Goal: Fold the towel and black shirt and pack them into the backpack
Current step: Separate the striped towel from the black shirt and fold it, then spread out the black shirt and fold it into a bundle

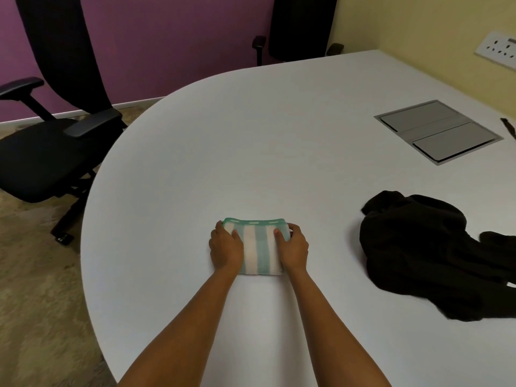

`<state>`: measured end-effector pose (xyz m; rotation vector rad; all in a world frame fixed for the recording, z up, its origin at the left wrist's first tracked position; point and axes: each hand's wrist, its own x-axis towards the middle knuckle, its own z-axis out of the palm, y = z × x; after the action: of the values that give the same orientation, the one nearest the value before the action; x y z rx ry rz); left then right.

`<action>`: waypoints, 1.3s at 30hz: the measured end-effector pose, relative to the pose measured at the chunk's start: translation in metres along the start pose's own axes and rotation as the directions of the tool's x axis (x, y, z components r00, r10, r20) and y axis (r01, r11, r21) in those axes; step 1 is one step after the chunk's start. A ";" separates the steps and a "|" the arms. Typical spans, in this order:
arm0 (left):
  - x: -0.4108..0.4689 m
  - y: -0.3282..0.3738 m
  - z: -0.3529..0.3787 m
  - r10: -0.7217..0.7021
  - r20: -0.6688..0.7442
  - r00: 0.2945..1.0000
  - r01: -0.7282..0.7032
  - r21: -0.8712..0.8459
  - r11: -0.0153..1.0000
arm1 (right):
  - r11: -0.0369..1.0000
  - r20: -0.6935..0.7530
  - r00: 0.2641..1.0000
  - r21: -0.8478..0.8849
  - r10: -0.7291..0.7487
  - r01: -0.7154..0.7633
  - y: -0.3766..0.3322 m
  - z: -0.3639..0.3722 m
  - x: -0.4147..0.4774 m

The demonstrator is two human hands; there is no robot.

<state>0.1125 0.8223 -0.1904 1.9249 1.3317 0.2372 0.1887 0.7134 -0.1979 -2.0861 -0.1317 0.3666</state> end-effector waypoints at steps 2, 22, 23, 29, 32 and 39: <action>0.006 0.007 0.002 0.020 -0.002 1.000 -0.020 -0.053 0.998 | 0.998 -0.023 1.000 0.062 -0.015 0.017 -0.006 -0.002 0.004; 0.142 0.165 0.065 0.182 -0.018 0.983 -0.183 -0.111 0.977 | 0.984 -0.112 0.994 0.178 -0.001 0.021 -0.052 -0.038 0.215; 0.148 0.168 0.071 0.186 -0.021 0.982 -0.187 -0.108 0.976 | 0.986 -0.113 0.994 0.164 -0.006 0.024 -0.051 -0.037 0.224; 0.172 0.160 0.097 0.272 -0.019 0.962 -0.273 -0.068 0.960 | 0.996 -0.088 0.992 -0.004 -0.090 0.090 -0.034 -0.027 0.247; 0.172 0.155 0.101 0.326 -0.014 0.945 -0.326 -0.034 0.945 | 0.994 -0.086 0.991 0.024 -0.107 0.109 -0.032 -0.026 0.245; 0.149 0.128 0.110 0.698 0.072 0.712 -0.674 0.346 0.653 | 0.674 -0.033 0.791 -0.545 -0.611 0.499 -0.016 -0.012 0.215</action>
<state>0.3297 0.8771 -0.2181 2.7038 0.6241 0.4654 0.3977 0.7633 -0.2226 -2.4488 -0.8062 -0.3183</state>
